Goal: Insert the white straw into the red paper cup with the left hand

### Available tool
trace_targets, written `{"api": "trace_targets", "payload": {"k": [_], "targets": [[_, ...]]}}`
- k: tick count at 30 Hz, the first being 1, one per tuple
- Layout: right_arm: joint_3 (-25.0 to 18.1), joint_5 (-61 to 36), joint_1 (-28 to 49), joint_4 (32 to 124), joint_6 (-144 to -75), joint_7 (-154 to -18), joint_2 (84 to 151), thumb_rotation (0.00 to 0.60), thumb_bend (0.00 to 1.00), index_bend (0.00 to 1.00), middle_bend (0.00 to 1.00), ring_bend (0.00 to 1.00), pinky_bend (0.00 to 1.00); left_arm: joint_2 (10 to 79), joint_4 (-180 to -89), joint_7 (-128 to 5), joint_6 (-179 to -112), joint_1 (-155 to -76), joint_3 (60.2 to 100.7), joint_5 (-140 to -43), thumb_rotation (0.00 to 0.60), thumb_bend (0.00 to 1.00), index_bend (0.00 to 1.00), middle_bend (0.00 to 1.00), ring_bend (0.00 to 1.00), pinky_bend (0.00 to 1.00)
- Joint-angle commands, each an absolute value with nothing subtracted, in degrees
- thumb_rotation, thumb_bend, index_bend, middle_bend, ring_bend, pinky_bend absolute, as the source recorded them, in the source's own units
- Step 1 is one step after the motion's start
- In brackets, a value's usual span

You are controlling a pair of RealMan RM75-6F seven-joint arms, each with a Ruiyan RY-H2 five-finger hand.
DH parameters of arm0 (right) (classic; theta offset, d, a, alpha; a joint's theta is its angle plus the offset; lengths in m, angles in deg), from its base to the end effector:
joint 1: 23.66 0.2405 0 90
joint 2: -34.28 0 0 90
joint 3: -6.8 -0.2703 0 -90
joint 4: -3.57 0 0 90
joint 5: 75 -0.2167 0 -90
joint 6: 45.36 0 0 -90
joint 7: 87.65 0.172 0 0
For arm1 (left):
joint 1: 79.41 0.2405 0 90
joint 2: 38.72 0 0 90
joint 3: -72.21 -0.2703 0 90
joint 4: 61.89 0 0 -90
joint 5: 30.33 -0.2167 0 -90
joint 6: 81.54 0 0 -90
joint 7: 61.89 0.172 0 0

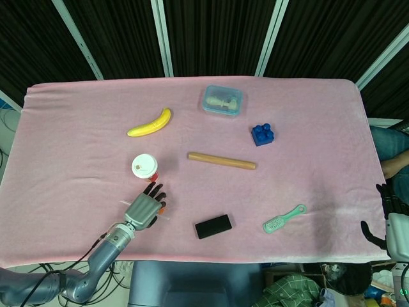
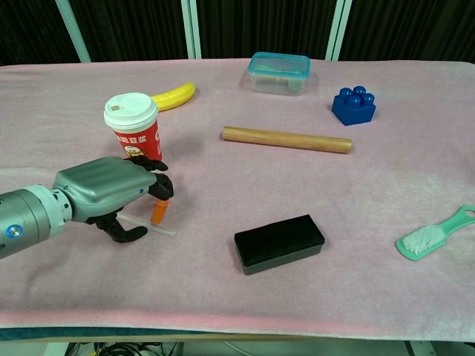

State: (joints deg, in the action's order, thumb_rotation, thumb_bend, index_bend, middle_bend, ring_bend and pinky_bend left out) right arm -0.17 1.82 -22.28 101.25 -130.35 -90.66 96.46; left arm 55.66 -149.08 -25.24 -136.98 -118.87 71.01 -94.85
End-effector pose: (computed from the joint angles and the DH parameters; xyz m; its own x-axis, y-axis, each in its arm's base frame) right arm -0.3405 -0.2024 0.1820 0.3732 0.0330 0.9271 -0.9130 0.1902 0.3608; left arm -0.1712 0.2981 -0.0986 0.6844 0.3186 0.6558 0.6998 -0.5394 -0.4683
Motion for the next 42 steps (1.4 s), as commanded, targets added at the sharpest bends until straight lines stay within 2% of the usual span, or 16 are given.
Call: {"api": "trace_targets", "payload": {"k": [1, 14, 26, 28, 30, 42], "targets": [[-0.18, 1.82, -22.26, 101.26, -130.34, -90.64, 96.48, 0.600, 0.28, 0.02, 0.05, 0.16, 0.20, 55.80, -148.97, -25.16, -136.95, -118.87, 70.92, -95.09, 0.600, 0.39, 0.53, 0.23, 0.02, 0.03], [-0.12, 1.76, -22.23, 101.37, -130.16, -90.54, 96.49, 0.600, 0.28, 0.02, 0.05, 0.16, 0.20, 55.14, -151.51, -27.39, -137.58, -119.07, 72.76, -96.27, 0.600, 0.42, 0.58, 0.23, 0.02, 0.02], [-0.09, 1.80, -22.23, 101.38, -130.20, -90.68, 96.52, 0.600, 0.28, 0.02, 0.05, 0.16, 0.20, 54.52, -157.03, -30.36, -135.41, -120.46, 75.38, -94.32, 0.600, 0.42, 0.58, 0.24, 0.02, 0.02], [-0.09, 1.76, -22.23, 101.39, -130.15, -90.67, 96.50, 0.600, 0.28, 0.02, 0.05, 0.16, 0.20, 54.47, -157.67, -31.22, -134.58, -121.08, 76.24, -93.92, 0.600, 0.42, 0.59, 0.24, 0.02, 0.02], [-0.03, 1.79, -22.21, 101.42, -130.09, -90.76, 96.50, 0.600, 0.28, 0.02, 0.05, 0.16, 0.20, 54.50, -159.12, -34.43, -133.12, -122.83, 79.44, -94.53, 0.600, 0.42, 0.59, 0.24, 0.02, 0.02], [0.07, 1.81, -22.16, 101.44, -130.01, -91.17, 96.59, 0.600, 0.28, 0.02, 0.05, 0.16, 0.20, 54.22, -159.16, -53.51, -125.36, -126.97, 87.47, -95.01, 0.600, 0.42, 0.60, 0.27, 0.02, 0.03]]}}
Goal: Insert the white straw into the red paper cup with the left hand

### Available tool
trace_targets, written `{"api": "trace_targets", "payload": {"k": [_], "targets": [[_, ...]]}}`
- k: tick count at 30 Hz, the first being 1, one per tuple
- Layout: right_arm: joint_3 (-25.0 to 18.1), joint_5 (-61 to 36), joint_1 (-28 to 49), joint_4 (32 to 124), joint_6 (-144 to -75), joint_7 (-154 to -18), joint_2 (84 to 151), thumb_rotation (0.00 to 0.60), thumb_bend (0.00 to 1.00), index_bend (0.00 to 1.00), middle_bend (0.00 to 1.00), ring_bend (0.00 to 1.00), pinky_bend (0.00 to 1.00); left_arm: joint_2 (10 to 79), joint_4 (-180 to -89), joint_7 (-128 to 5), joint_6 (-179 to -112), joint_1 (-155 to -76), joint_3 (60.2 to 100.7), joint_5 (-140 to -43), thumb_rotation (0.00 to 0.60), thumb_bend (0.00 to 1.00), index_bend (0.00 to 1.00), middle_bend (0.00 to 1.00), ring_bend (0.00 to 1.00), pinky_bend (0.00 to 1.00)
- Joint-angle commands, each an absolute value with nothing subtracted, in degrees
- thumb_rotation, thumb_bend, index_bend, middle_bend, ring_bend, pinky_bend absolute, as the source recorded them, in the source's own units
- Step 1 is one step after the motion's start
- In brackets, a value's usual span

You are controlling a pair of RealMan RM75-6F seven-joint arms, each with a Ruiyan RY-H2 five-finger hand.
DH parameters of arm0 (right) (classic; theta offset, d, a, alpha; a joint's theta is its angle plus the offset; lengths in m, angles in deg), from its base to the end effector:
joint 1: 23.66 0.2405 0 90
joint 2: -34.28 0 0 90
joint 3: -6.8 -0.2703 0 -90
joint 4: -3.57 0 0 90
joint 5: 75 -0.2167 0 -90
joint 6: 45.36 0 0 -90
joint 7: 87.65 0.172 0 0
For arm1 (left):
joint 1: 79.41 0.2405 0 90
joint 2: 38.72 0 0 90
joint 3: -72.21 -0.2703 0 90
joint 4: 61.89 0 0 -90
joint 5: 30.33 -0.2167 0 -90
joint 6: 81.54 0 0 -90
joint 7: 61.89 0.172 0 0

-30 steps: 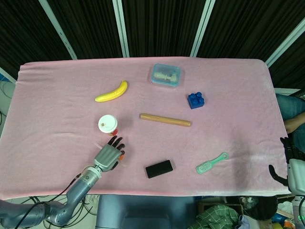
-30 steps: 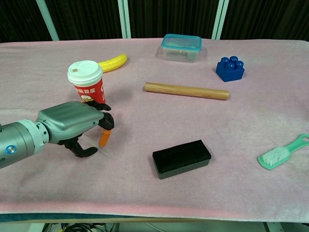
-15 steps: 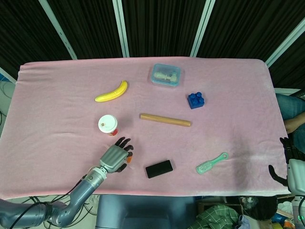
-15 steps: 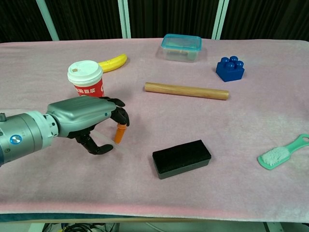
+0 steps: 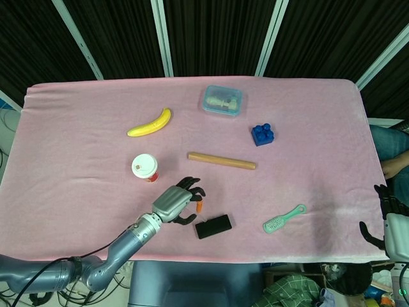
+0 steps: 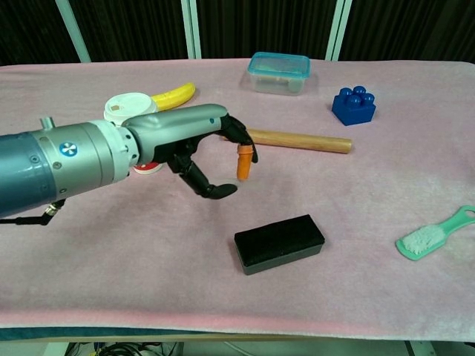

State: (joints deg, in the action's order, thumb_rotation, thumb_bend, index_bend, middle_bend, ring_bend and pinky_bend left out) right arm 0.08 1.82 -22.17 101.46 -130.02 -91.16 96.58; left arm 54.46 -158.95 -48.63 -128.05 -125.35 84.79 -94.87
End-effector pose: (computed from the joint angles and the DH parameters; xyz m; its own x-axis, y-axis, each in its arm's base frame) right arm -0.3400 -0.2021 0.1792 0.3750 0.0219 0.9268 -0.9119 0.1883 0.3646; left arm -0.0521 0.3182 -0.0811 0.2373 0.5256 0.8169 0.8672 -0.4936 0.0657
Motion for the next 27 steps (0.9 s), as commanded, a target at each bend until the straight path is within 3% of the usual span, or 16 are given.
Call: {"api": "trace_targets", "payload": {"k": [1, 16, 27], "targets": [[0.07, 1.80, -22.16, 101.45, -130.01, -91.17, 96.60, 0.600, 0.28, 0.02, 0.05, 0.16, 0.20, 54.20, -159.17, -54.57, -125.06, -127.13, 87.87, -95.05, 0.600, 0.42, 0.60, 0.27, 0.02, 0.04], [0.00, 1.66, -22.18, 101.49, -130.05, -91.13, 96.49, 0.600, 0.28, 0.02, 0.05, 0.16, 0.20, 49.08, -160.14, -84.80, -119.57, -125.64, 99.91, -92.75, 0.600, 0.42, 0.61, 0.27, 0.02, 0.05], [-0.17, 1.63, -22.06, 100.97, -130.23, -91.59, 96.71, 0.600, 0.28, 0.02, 0.05, 0.16, 0.20, 36.85, -160.12, -100.49, -112.64, -124.07, 110.10, -91.01, 0.600, 0.42, 0.62, 0.28, 0.02, 0.08]]}}
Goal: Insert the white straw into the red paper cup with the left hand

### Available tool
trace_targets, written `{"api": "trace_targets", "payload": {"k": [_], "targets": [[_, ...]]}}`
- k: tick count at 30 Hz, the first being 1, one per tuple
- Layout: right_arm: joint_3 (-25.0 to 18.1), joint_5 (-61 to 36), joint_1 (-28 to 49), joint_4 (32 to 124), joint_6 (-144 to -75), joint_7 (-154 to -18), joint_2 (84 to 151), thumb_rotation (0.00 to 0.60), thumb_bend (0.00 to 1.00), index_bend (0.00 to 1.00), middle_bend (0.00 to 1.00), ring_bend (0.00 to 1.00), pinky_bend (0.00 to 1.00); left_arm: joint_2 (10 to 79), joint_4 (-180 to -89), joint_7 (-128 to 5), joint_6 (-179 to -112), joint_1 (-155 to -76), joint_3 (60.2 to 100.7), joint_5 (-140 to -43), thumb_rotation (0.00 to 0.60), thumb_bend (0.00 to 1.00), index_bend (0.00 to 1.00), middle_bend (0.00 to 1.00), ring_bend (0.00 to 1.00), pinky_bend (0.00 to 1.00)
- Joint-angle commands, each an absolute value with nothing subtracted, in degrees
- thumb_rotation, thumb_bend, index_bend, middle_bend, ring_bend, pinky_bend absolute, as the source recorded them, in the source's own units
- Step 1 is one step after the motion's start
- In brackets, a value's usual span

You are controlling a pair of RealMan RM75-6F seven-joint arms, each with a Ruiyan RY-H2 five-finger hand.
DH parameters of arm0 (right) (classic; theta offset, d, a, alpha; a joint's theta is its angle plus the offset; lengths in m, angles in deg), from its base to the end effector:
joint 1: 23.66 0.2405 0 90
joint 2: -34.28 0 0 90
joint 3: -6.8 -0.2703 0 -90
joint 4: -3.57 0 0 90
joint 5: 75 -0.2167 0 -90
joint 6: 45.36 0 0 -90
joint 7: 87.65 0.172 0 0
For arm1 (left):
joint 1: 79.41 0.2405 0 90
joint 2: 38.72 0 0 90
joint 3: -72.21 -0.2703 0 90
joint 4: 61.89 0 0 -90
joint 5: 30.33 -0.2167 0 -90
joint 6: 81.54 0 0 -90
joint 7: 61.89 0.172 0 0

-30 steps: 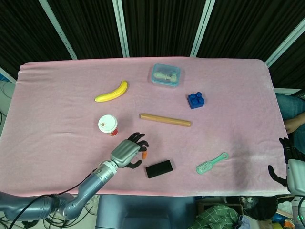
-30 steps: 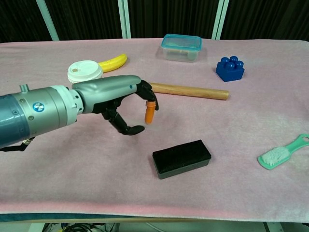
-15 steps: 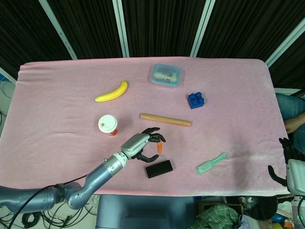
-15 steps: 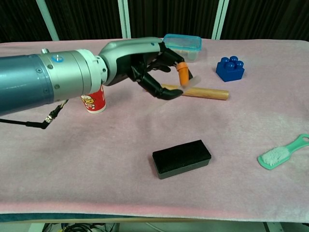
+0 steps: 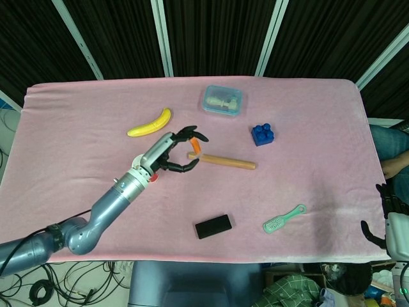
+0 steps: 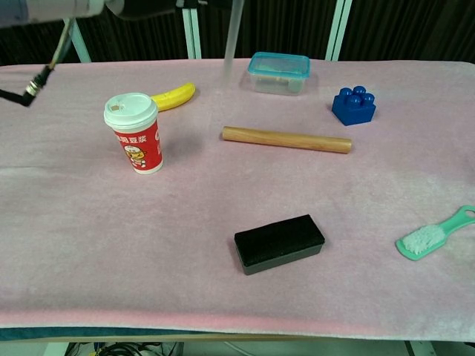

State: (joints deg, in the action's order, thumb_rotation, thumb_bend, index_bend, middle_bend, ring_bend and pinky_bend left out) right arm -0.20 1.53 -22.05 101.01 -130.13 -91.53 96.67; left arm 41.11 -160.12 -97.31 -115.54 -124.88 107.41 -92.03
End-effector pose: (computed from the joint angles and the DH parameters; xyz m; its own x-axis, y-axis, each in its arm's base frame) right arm -0.3413 -0.2037 0.1809 0.3863 0.0282 0.9219 -0.9072 0.1921 0.3742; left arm -0.0147 0.4113 0.0439 -0.5060 0.6144 0.6054 0.7107 -0.1006 0.6962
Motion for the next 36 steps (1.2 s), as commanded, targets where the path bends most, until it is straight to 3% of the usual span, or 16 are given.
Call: {"api": "trace_targets", "payload": {"k": [1, 9, 14, 22, 28, 32, 36], "targets": [[-0.15, 1.70, -22.08, 100.94, -130.28, -91.61, 96.73, 0.600, 0.28, 0.02, 0.05, 0.16, 0.20, 35.16, -160.12, -101.15, -111.79, -123.75, 110.61, -90.56, 0.600, 0.42, 0.63, 0.28, 0.02, 0.08], [0.02, 1.82, -21.97, 100.99, -130.03, -91.74, 96.95, 0.600, 0.28, 0.02, 0.05, 0.16, 0.20, 25.64, -161.32, -106.32, -105.15, -121.13, 112.67, -86.83, 0.600, 0.42, 0.63, 0.27, 0.02, 0.08], [-0.15, 1.36, -22.01, 101.01, -129.97, -91.55, 96.98, 0.600, 0.28, 0.02, 0.05, 0.16, 0.20, 22.42, -161.47, -110.83, -102.14, -116.81, 114.47, -89.63, 0.600, 0.42, 0.63, 0.27, 0.02, 0.08], [-0.25, 1.06, -22.06, 101.18, -130.15, -92.12, 97.07, 0.600, 0.28, 0.02, 0.05, 0.16, 0.20, 25.39, -157.16, -122.56, -94.47, -111.65, 118.97, -99.23, 0.600, 0.42, 0.64, 0.28, 0.02, 0.09], [-0.46, 0.62, -22.16, 101.26, -130.31, -92.17, 97.02, 0.600, 0.28, 0.02, 0.05, 0.16, 0.20, 27.98, -156.33, -128.02, -92.60, -109.21, 121.24, -106.51, 0.600, 0.42, 0.65, 0.28, 0.02, 0.09], [-0.50, 0.47, -22.16, 101.27, -130.21, -92.07, 97.02, 0.600, 0.28, 0.02, 0.05, 0.16, 0.20, 27.96, -156.05, -130.01, -93.13, -108.26, 120.61, -112.13, 0.600, 0.42, 0.65, 0.28, 0.02, 0.09], [-0.54, 0.33, -22.10, 101.24, -130.05, -91.95, 97.02, 0.600, 0.28, 0.02, 0.05, 0.16, 0.20, 27.77, -155.36, -133.53, -96.79, -108.14, 117.33, -117.63, 0.600, 0.42, 0.65, 0.29, 0.02, 0.09]]}}
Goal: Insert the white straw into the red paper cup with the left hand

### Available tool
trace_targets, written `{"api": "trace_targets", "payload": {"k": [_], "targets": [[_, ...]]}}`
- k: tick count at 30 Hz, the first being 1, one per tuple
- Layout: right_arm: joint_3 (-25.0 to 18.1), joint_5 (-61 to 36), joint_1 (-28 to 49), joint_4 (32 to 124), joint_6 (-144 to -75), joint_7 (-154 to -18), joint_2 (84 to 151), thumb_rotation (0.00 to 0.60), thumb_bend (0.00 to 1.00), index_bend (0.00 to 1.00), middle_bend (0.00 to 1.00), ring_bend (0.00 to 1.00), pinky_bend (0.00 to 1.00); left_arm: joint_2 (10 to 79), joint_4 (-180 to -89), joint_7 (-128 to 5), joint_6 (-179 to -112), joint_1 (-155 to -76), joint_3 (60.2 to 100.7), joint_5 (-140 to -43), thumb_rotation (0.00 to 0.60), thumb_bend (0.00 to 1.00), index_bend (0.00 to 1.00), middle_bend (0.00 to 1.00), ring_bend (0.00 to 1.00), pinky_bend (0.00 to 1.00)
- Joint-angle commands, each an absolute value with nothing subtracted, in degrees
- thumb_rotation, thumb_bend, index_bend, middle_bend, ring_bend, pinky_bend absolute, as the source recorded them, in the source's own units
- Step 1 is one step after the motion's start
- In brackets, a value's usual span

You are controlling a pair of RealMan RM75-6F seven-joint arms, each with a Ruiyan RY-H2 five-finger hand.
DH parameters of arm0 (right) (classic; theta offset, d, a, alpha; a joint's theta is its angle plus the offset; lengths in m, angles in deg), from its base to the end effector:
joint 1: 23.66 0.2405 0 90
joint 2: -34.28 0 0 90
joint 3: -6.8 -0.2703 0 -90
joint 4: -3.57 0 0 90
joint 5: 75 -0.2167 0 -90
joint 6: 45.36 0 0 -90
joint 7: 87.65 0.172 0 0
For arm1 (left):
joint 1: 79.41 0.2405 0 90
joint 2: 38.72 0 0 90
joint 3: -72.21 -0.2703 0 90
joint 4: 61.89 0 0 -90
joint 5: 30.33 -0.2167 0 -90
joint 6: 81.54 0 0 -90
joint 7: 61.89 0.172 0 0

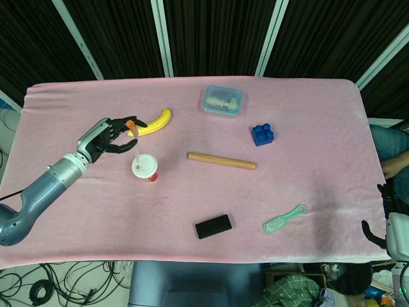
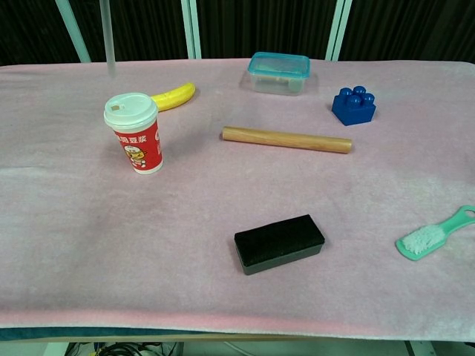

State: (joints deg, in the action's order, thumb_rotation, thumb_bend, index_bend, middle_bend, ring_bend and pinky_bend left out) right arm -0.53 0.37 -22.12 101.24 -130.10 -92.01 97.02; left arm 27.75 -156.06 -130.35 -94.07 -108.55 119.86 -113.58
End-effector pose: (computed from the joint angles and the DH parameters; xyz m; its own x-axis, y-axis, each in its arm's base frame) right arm -0.3431 -0.2038 0.1803 0.3824 0.0299 0.9235 -0.9054 0.2120 0.3680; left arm -0.1279 0.4247 0.1270 -0.6328 0.5352 0.5597 0.7202 0.1411 0.6793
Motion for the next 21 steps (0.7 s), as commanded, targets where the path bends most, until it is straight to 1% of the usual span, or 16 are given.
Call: {"api": "trace_targets", "payload": {"k": [1, 5, 7, 9, 14, 18, 21], "targets": [[-0.58, 0.26, -22.13, 101.27, -130.08, -91.90, 96.99, 0.600, 0.28, 0.02, 0.05, 0.16, 0.20, 27.70, -154.98, -135.84, -97.94, -108.59, 115.14, -119.83, 0.600, 0.42, 0.65, 0.29, 0.02, 0.09], [-0.68, 0.11, -22.21, 101.41, -130.20, -91.80, 96.92, 0.600, 0.28, 0.02, 0.05, 0.16, 0.20, 26.90, -152.85, -144.83, -104.72, -110.72, 109.02, -126.70, 0.600, 0.42, 0.65, 0.29, 0.02, 0.11], [-0.70, 0.10, -22.23, 101.44, -130.25, -91.82, 96.89, 0.600, 0.28, 0.02, 0.05, 0.16, 0.20, 26.19, -150.73, -151.15, -109.75, -112.39, 104.77, -131.13, 0.600, 0.42, 0.65, 0.29, 0.02, 0.11], [-0.70, 0.03, -22.27, 101.50, -130.25, -91.78, 96.88, 0.600, 0.28, 0.02, 0.05, 0.16, 0.20, 25.83, -147.45, -158.19, -115.42, -114.33, 100.26, -135.23, 0.600, 0.42, 0.66, 0.29, 0.02, 0.11], [-0.67, -0.07, -22.26, 101.56, -130.10, -91.76, 96.86, 0.600, 0.28, 0.02, 0.05, 0.16, 0.20, 26.38, -138.70, -170.67, -125.46, -119.01, 91.73, -141.09, 0.600, 0.42, 0.66, 0.29, 0.02, 0.11], [-0.75, -0.20, -22.26, 101.57, -130.11, -91.71, 96.85, 0.600, 0.28, 0.02, 0.05, 0.16, 0.20, 27.45, -133.24, -175.94, -130.98, -121.95, 87.01, -142.43, 0.600, 0.42, 0.66, 0.29, 0.02, 0.10], [-0.81, -0.39, -22.25, 101.52, -130.01, -91.66, 96.85, 0.600, 0.28, 0.02, 0.05, 0.16, 0.20, 28.29, -130.46, -177.89, -133.18, -123.70, 84.17, -142.45, 0.600, 0.42, 0.66, 0.29, 0.02, 0.10]]}}
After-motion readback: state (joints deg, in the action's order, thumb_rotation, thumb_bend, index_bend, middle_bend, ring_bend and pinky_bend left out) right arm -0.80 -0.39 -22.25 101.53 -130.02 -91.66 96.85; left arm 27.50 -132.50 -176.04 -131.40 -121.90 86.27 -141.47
